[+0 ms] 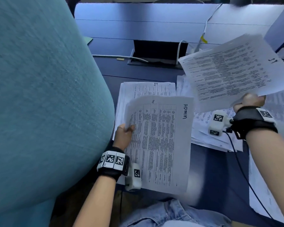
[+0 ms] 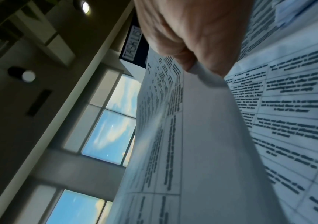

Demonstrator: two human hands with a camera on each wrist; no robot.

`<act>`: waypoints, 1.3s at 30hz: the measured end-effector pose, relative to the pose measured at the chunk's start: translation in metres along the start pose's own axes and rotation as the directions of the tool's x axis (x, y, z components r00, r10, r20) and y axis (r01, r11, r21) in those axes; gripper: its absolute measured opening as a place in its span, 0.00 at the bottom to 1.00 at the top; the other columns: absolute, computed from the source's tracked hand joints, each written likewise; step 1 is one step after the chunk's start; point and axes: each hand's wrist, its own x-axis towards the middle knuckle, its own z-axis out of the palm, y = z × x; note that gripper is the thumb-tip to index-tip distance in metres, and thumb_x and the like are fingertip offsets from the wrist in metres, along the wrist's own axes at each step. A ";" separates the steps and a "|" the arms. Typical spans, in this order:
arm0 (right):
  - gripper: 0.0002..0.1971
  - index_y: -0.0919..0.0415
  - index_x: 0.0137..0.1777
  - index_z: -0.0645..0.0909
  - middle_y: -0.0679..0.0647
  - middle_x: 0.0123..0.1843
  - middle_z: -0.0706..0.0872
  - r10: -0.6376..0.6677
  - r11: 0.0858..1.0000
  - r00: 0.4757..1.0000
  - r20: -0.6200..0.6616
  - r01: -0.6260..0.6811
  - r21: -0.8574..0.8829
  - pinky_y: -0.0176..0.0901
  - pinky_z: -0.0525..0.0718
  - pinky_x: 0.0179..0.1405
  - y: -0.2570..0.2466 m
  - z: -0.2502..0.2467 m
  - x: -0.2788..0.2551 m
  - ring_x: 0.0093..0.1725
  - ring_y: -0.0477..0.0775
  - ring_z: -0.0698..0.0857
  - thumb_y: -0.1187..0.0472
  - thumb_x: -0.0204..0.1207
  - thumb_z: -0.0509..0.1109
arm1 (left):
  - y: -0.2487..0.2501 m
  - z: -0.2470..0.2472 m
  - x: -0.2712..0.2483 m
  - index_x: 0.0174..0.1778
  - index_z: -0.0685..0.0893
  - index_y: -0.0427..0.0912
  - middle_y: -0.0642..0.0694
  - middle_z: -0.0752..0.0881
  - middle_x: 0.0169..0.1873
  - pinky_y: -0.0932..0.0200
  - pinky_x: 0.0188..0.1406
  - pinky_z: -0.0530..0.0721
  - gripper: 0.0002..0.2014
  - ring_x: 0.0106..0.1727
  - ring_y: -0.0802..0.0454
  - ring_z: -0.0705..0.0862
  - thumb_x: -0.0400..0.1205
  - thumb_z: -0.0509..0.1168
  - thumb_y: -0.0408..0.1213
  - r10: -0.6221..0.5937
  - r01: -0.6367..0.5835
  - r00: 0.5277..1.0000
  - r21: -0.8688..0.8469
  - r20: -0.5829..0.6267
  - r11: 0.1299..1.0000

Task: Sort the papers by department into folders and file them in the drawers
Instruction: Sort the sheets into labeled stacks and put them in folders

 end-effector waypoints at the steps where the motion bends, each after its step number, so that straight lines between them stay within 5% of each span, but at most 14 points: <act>1: 0.26 0.57 0.74 0.67 0.46 0.49 0.77 -0.022 1.000 1.000 -0.013 0.023 0.008 0.24 0.72 0.31 0.001 0.003 0.002 0.34 0.41 0.74 0.76 0.78 0.48 | -0.001 -0.001 -0.001 0.55 0.80 0.36 0.33 0.85 0.54 0.36 0.61 0.80 0.09 0.57 0.36 0.83 0.83 0.61 0.36 -0.007 0.007 1.000 -0.005 -0.006 1.000; 4: 0.26 0.57 0.69 0.73 0.51 0.55 0.79 -0.048 0.995 0.996 0.074 0.055 -0.088 0.33 0.76 0.48 0.013 0.011 0.009 0.45 0.48 0.79 0.74 0.73 0.52 | -0.002 -0.002 -0.002 0.59 0.78 0.35 0.35 0.84 0.56 0.38 0.63 0.80 0.12 0.59 0.38 0.83 0.83 0.61 0.36 -0.037 0.036 0.999 -0.038 -0.019 0.999; 7: 0.10 0.54 0.42 0.72 0.50 0.43 0.77 0.037 0.959 0.958 0.284 0.046 -0.279 0.41 0.75 0.52 0.024 0.020 -0.009 0.46 0.51 0.75 0.71 0.74 0.58 | -0.002 0.001 0.000 0.62 0.77 0.34 0.36 0.84 0.57 0.38 0.64 0.78 0.15 0.60 0.38 0.82 0.82 0.62 0.37 -0.058 0.056 0.998 -0.055 -0.035 0.997; 9: 0.16 0.52 0.35 0.65 0.48 0.39 0.78 0.129 0.904 0.890 0.437 0.075 -0.421 0.33 0.77 0.43 0.034 0.024 -0.028 0.42 0.47 0.78 0.70 0.81 0.58 | -0.003 0.004 0.003 0.61 0.77 0.34 0.35 0.84 0.58 0.38 0.66 0.77 0.14 0.62 0.38 0.81 0.82 0.62 0.37 -0.057 0.055 0.997 -0.059 -0.042 0.997; 12: 0.14 0.58 0.35 0.75 0.46 0.23 0.84 0.220 0.901 0.758 0.614 0.083 -0.426 0.36 0.80 0.28 0.053 0.032 -0.053 0.22 0.41 0.81 0.75 0.78 0.61 | -0.001 0.007 0.005 0.63 0.75 0.32 0.34 0.83 0.58 0.37 0.66 0.77 0.15 0.62 0.37 0.81 0.82 0.62 0.35 -0.065 0.062 0.997 -0.079 -0.039 0.995; 18: 0.27 0.62 0.20 0.78 0.49 0.13 0.76 0.486 0.826 0.492 0.722 0.012 -0.564 0.27 0.72 0.14 0.055 0.046 -0.086 0.12 0.45 0.75 0.75 0.81 0.54 | 0.000 0.007 0.010 0.63 0.75 0.29 0.34 0.84 0.54 0.37 0.63 0.79 0.17 0.58 0.36 0.82 0.81 0.63 0.35 -0.072 0.068 0.996 -0.077 -0.045 0.995; 20: 0.27 0.62 0.18 0.73 0.50 0.12 0.74 0.526 0.813 0.449 0.722 -0.016 -0.582 0.26 0.71 0.14 0.054 0.050 -0.093 0.11 0.46 0.73 0.72 0.82 0.55 | 0.000 0.007 0.011 0.63 0.76 0.28 0.34 0.84 0.53 0.38 0.62 0.80 0.17 0.57 0.37 0.83 0.81 0.63 0.33 -0.070 0.065 0.996 -0.085 -0.057 0.994; 22: 0.30 0.61 0.15 0.71 0.50 0.12 0.72 0.547 0.808 0.448 0.707 -0.061 -0.586 0.26 0.71 0.13 0.054 0.052 -0.095 0.10 0.46 0.71 0.71 0.82 0.55 | 0.002 0.007 0.010 0.62 0.76 0.28 0.34 0.84 0.52 0.37 0.62 0.80 0.16 0.57 0.37 0.83 0.81 0.63 0.33 -0.078 0.073 0.995 -0.081 -0.064 0.994; 24: 0.25 0.62 0.21 0.64 0.49 0.11 0.70 0.549 0.800 0.476 0.687 -0.063 -0.596 0.25 0.68 0.13 0.054 0.051 -0.099 0.10 0.46 0.68 0.70 0.82 0.56 | 0.004 0.007 0.009 0.62 0.76 0.28 0.36 0.85 0.50 0.38 0.61 0.80 0.15 0.55 0.38 0.83 0.81 0.63 0.33 -0.077 0.072 0.995 -0.085 -0.060 0.994; 27: 0.22 0.59 0.26 0.56 0.50 0.13 0.67 0.576 0.791 0.451 0.681 -0.099 -0.603 0.30 0.66 0.19 0.056 0.045 -0.100 0.15 0.50 0.65 0.66 0.81 0.58 | 0.009 0.008 0.004 0.59 0.76 0.29 0.40 0.84 0.44 0.41 0.60 0.81 0.13 0.53 0.40 0.83 0.82 0.62 0.33 -0.073 0.068 0.996 -0.094 -0.043 0.993; 31: 0.23 0.62 0.23 0.61 0.48 0.13 0.67 0.567 0.799 0.399 0.721 -0.055 -0.599 0.33 0.68 0.19 0.054 0.039 -0.105 0.18 0.49 0.66 0.69 0.83 0.55 | 0.014 0.007 0.000 0.47 0.77 0.39 0.38 0.82 0.42 0.38 0.57 0.80 0.03 0.48 0.43 0.80 0.82 0.62 0.34 -0.064 0.063 0.998 -0.082 -0.012 0.995; 34: 0.21 0.60 0.28 0.65 0.45 0.19 0.74 0.557 0.772 0.428 0.712 0.050 -0.633 0.27 0.73 0.15 0.056 0.035 -0.112 0.19 0.39 0.73 0.73 0.84 0.52 | 0.016 0.008 -0.001 0.41 0.77 0.43 0.35 0.80 0.42 0.42 0.51 0.79 0.04 0.46 0.43 0.77 0.82 0.62 0.34 -0.061 0.061 0.998 -0.068 0.002 0.996; 36: 0.18 0.59 0.30 0.65 0.46 0.25 0.77 0.587 0.755 0.449 0.674 -0.001 -0.656 0.26 0.74 0.16 0.055 0.034 -0.116 0.24 0.40 0.75 0.69 0.84 0.53 | 0.016 0.010 0.000 0.40 0.78 0.44 0.34 0.80 0.42 0.47 0.48 0.76 0.05 0.45 0.44 0.76 0.83 0.62 0.34 -0.061 0.061 0.998 -0.048 0.013 0.997; 39: 0.22 0.61 0.26 0.59 0.48 0.11 0.71 0.601 0.764 0.470 0.647 -0.098 -0.638 0.25 0.68 0.13 0.049 0.042 -0.113 0.10 0.43 0.69 0.69 0.84 0.54 | 0.015 0.008 0.002 0.42 0.79 0.44 0.33 0.81 0.44 0.42 0.50 0.78 0.05 0.45 0.43 0.77 0.83 0.62 0.35 -0.079 0.079 0.997 -0.045 0.019 0.996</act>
